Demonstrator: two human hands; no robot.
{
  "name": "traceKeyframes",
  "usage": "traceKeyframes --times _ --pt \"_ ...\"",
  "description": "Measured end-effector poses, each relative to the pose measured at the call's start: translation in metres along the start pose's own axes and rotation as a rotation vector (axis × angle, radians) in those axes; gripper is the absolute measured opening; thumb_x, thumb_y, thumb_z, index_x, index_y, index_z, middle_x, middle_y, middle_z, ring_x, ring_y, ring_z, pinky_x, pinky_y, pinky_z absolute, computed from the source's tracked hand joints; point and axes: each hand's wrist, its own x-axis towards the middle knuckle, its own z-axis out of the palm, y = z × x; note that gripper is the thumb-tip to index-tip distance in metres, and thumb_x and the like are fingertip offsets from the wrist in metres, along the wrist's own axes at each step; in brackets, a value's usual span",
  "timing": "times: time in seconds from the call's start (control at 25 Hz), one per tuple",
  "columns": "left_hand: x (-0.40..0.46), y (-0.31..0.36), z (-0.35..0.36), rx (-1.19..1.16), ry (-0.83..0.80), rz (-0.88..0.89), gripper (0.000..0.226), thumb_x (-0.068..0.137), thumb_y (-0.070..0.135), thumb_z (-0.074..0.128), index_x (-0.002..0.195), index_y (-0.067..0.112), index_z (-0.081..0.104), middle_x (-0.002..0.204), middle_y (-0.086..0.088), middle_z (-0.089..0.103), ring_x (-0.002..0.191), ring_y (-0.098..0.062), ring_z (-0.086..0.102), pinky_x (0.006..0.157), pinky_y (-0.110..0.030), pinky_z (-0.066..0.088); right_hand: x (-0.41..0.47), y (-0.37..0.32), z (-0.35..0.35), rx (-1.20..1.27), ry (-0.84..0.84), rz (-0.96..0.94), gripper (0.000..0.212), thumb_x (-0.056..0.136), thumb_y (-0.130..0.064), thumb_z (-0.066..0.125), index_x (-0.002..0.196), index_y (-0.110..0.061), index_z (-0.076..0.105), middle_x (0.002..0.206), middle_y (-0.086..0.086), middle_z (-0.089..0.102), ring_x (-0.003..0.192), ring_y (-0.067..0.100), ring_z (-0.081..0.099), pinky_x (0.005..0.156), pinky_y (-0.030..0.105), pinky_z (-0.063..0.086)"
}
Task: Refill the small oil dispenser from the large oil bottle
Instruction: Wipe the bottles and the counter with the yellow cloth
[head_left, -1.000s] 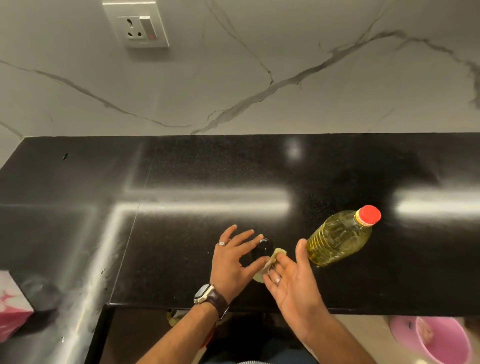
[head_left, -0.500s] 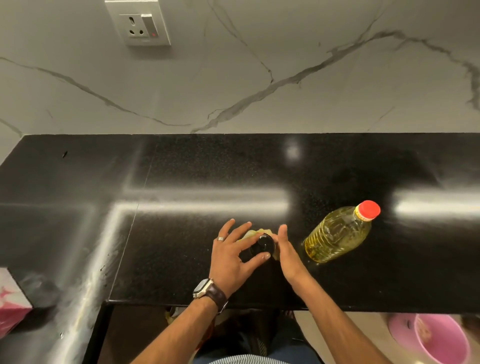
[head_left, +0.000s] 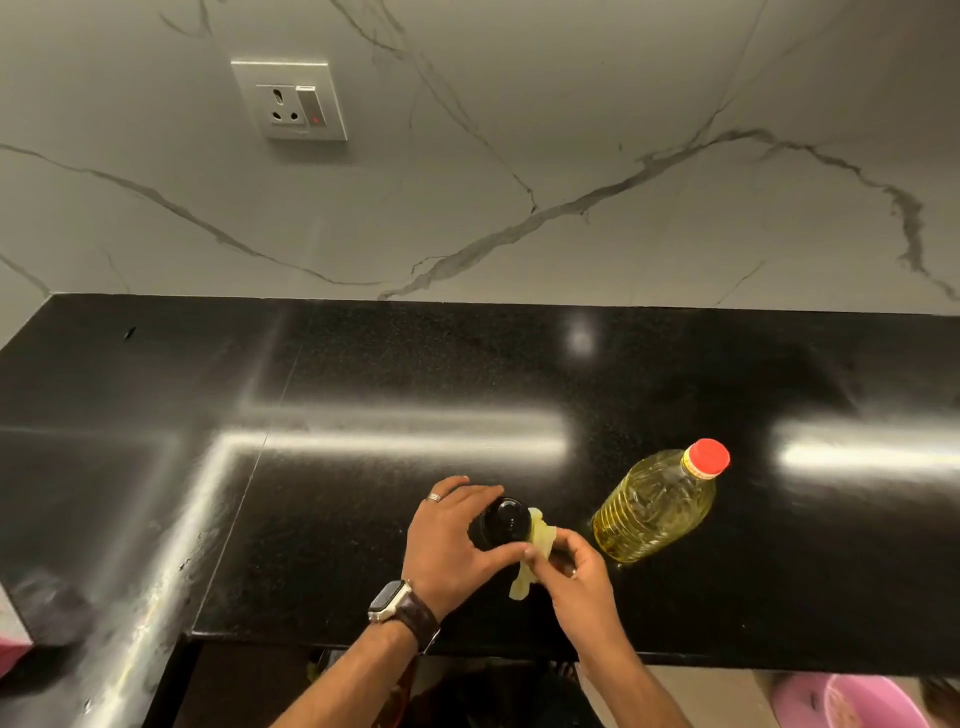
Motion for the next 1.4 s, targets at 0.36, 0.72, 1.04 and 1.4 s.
traceKeyframes --times 0.36,0.72,1.04,1.4 --pt "0.037 -0.015 -0.031 0.011 -0.339 0.080 0.064 0.070 0.061 0.084 0.130 0.047 0.066 0.147 0.026 0.051 0.149 -0.007 0.020 0.119 -0.040 0.028 -0.006 -0.009 -0.003 0.068 0.184 -0.090 0.016 0.096 -0.014 0.072 0.107 -0.025 0.070 0.100 -0.004 0.076 0.099 0.012 0.072 0.083 0.029 0.056" --pt "0.013 -0.006 -0.027 -0.122 -0.103 0.071 0.036 0.078 0.034 0.088 0.113 0.035 0.077 0.099 0.023 0.062 0.092 0.001 0.055 0.078 -0.029 0.051 -0.014 0.000 0.023 -0.266 0.082 -0.419 0.042 0.093 0.005 0.066 0.126 -0.022 0.070 0.126 -0.016 0.064 0.123 0.005 0.061 0.101 0.025 0.055" --pt "0.022 -0.006 -0.030 -0.166 -0.167 0.079 0.023 0.078 0.029 0.088 0.098 0.031 0.080 0.091 0.020 0.063 0.085 -0.003 0.055 0.074 -0.030 0.050 0.008 -0.021 0.018 -0.497 -0.223 -0.402 0.071 0.093 0.001 0.051 0.159 -0.025 0.041 0.161 -0.014 0.044 0.149 -0.006 0.033 0.127 0.028 0.028" --pt "0.015 -0.007 -0.027 -0.227 -0.143 0.034 0.032 0.078 0.024 0.089 0.108 0.031 0.079 0.104 0.022 0.061 0.094 -0.002 0.058 0.080 -0.028 0.055 -0.018 -0.011 0.015 -0.280 -0.245 -0.285 0.078 0.092 0.001 0.052 0.156 -0.040 0.037 0.157 -0.027 0.044 0.149 -0.007 0.032 0.125 0.021 0.025"
